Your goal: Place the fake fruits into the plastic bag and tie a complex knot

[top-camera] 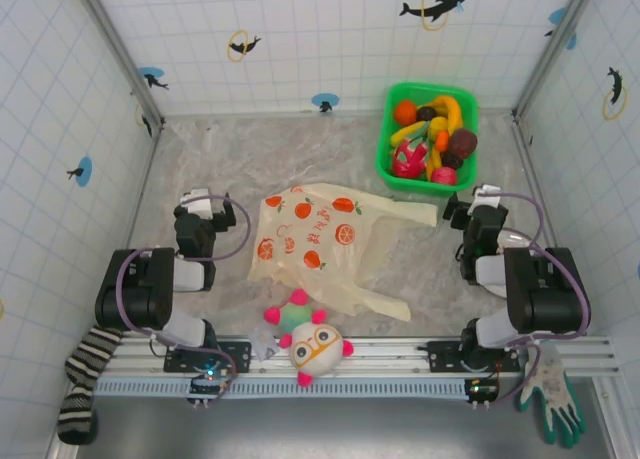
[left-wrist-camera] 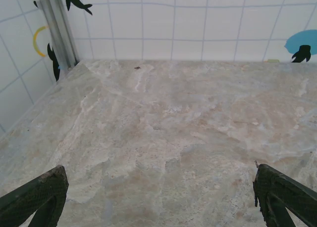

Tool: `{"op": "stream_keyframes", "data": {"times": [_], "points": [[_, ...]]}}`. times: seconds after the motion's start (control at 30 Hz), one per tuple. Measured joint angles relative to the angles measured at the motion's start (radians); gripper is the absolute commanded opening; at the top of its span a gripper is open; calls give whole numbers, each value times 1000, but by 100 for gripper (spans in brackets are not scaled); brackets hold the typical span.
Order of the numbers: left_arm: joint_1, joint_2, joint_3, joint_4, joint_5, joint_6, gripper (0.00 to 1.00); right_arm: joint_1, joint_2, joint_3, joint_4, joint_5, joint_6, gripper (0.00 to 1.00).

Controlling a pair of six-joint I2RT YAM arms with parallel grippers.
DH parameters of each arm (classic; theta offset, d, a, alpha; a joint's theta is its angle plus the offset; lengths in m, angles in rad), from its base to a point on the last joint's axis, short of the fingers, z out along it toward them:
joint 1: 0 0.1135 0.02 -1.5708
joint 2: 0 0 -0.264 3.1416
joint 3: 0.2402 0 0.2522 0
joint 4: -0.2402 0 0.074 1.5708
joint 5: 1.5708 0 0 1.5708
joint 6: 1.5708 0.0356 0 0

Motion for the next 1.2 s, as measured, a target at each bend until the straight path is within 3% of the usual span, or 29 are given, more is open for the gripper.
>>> {"op": "stream_keyframes", "data": {"times": [0.73,0.87,1.0,1.2], "points": [[0,-12,0,-5,-3,0,98,0,-2,-1,13,6,5,100],[-25,-189,7,-137,-37,0,98,0,-62,-17,16,41,19,100],[-40,-352,93,-304,-34,-40,98,-2,-233,-19,-70,77,47,100],[-40,-390,354,-686,37,-254,98,-14,-537,13,-353,90,154,100]]}}
